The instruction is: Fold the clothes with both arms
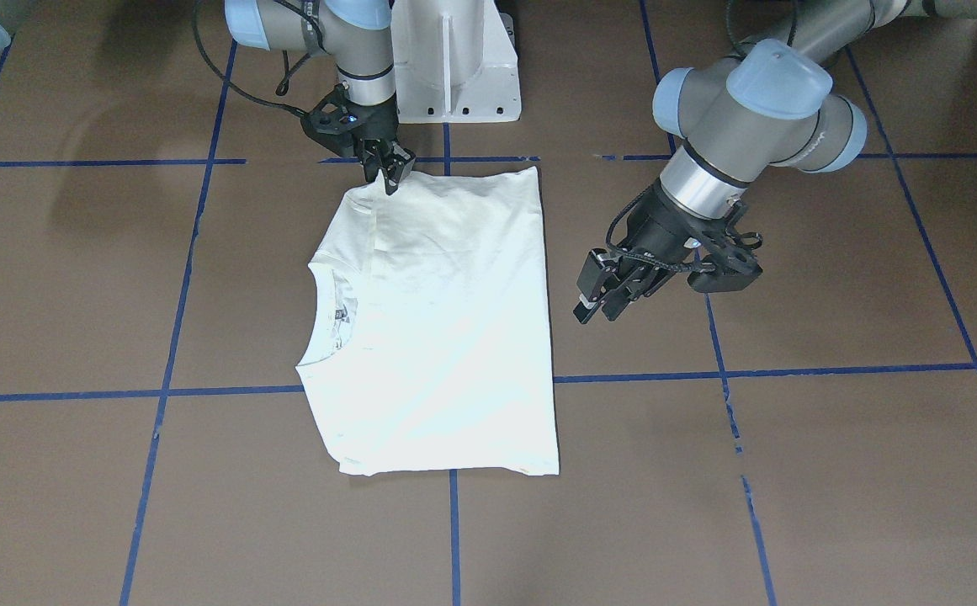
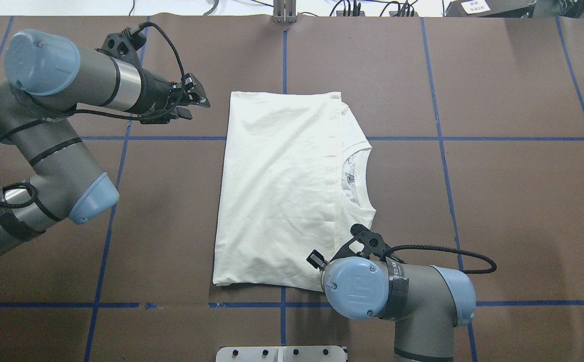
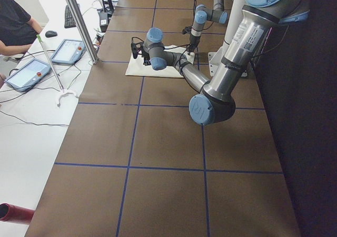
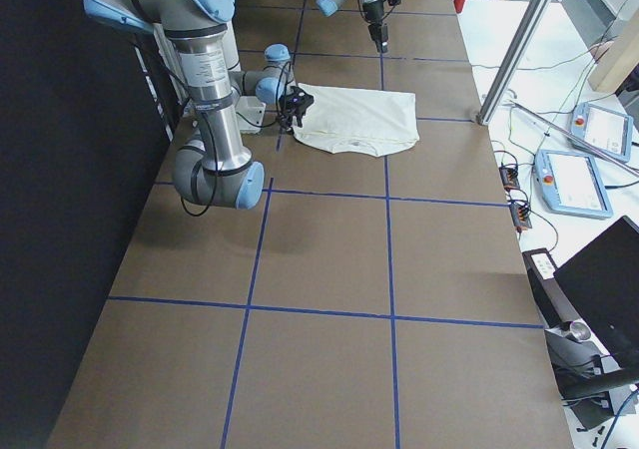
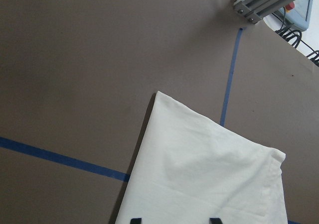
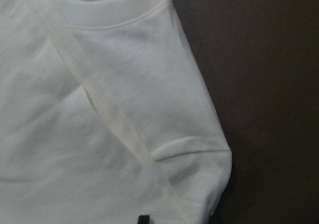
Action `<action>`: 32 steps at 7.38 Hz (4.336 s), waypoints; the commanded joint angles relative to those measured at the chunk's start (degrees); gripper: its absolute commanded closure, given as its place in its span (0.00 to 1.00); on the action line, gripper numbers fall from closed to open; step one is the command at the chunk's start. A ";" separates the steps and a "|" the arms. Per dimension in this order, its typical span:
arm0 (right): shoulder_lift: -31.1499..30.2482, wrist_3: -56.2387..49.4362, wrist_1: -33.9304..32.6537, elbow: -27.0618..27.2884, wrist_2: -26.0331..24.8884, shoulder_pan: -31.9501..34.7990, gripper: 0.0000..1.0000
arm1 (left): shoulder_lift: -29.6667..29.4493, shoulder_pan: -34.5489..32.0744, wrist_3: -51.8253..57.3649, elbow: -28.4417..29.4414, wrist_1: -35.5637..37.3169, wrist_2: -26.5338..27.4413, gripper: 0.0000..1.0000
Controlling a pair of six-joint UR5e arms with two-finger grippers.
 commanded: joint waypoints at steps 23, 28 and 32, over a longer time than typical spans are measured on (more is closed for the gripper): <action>-3.80 -0.62 -2.56 3.02 -1.41 -1.92 0.37 | 6.41 12.24 -15.87 -14.68 8.61 8.25 0.45; -3.53 -0.97 -2.55 2.83 -1.41 -2.10 1.00 | 6.33 12.24 -16.22 -15.20 8.61 8.25 0.45; -3.70 -1.41 -2.81 5.63 -1.23 -1.92 1.00 | 6.24 13.46 -17.79 -16.08 10.20 8.60 0.45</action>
